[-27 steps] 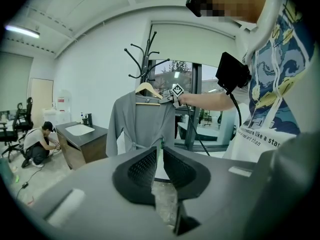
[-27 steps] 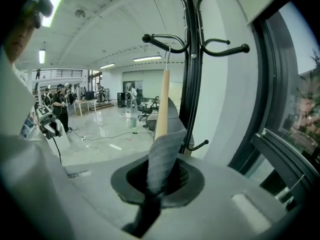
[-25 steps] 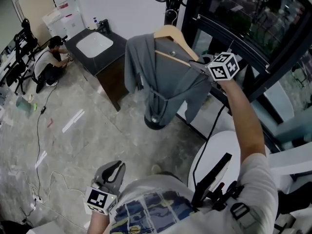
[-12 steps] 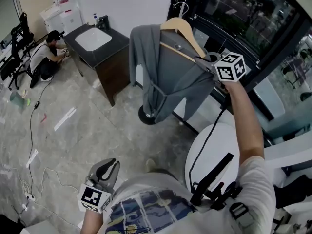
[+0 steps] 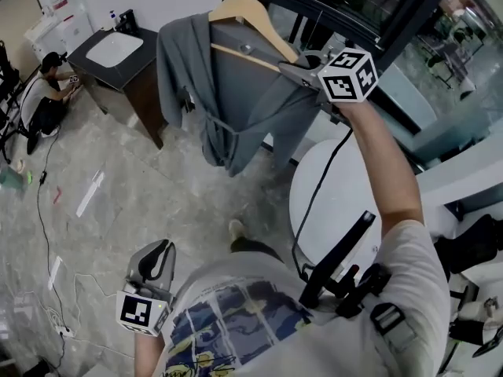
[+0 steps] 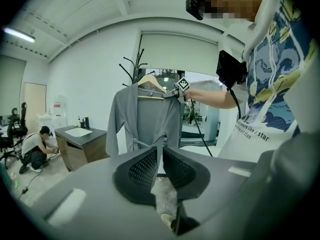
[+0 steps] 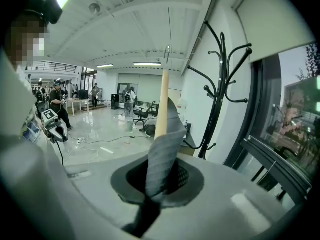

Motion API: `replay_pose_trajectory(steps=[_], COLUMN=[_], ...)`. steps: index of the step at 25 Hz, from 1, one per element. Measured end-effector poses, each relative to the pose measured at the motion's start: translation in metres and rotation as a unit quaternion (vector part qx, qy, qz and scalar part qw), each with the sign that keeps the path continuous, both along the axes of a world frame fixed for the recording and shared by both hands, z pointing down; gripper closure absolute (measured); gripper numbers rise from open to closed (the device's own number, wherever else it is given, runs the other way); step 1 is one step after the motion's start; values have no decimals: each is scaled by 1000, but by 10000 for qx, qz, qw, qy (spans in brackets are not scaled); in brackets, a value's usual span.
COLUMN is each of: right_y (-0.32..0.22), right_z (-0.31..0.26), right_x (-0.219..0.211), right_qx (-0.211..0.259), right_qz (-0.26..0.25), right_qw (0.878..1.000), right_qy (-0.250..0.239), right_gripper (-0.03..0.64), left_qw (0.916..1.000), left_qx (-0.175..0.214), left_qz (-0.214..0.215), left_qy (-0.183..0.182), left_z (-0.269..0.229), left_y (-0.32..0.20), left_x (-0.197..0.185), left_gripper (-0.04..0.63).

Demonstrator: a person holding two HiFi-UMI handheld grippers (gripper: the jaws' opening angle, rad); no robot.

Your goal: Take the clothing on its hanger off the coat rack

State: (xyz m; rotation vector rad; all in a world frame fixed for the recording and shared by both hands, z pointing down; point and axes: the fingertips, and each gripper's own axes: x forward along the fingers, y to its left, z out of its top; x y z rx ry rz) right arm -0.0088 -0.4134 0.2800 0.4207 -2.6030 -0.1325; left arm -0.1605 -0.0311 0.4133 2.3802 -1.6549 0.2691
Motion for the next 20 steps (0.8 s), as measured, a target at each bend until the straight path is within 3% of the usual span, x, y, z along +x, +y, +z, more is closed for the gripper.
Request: replay_pose_trajectory(steps=[7, 20], right_y=[89, 206], right_z=[14, 36], right_x=[26, 28], right_qx=[-2, -72], right_qz=[-58, -376], right_qw=[10000, 9992], right_qy=[-2, 123], right_gripper=[606, 606], left_qw=[9992, 9971], left_qx=[113, 155], left_qz=[394, 742], left_qy=[-24, 63], left_z=[4, 4], left_y=[36, 64], left_x=[20, 28], left_gripper=[557, 557])
